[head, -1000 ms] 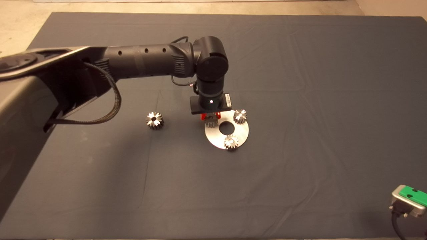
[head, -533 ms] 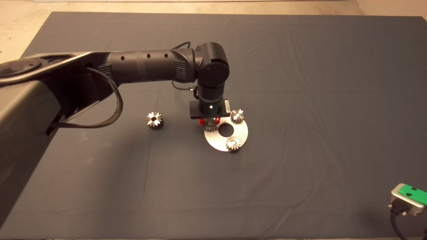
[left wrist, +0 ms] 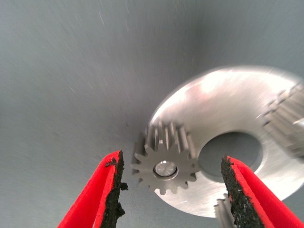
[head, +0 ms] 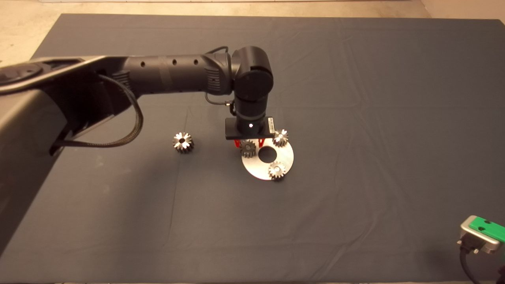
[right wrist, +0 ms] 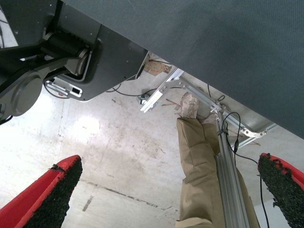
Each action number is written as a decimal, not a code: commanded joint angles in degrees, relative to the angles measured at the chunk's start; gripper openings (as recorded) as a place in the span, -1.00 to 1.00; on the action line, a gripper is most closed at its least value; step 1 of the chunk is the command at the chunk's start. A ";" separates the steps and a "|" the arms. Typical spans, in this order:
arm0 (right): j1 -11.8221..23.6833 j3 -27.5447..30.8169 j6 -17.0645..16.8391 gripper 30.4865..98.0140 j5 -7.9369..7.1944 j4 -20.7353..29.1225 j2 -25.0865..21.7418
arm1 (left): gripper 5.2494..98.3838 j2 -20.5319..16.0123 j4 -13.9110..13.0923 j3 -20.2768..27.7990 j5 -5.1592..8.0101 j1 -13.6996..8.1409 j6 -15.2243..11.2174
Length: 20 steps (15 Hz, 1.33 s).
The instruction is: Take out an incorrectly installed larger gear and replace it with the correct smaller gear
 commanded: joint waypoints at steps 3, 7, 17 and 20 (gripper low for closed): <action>0.15 -0.11 0.01 0.99 -7.25 -2.03 0.23 | 0.06 -0.06 -2.31 1.68 7.83 -3.43 0.13; 0.15 -1.74 0.45 0.99 -7.07 -2.72 1.37 | 0.25 -4.20 -2.75 7.38 7.83 -3.85 0.04; 14.97 1.74 31.68 0.99 -7.25 -1.25 24.51 | 0.37 -33.36 -2.75 52.46 7.83 -10.28 -7.95; 17.64 1.66 41.10 0.99 -7.25 -0.54 35.11 | 0.37 -38.00 -3.84 56.69 7.83 -10.28 -7.98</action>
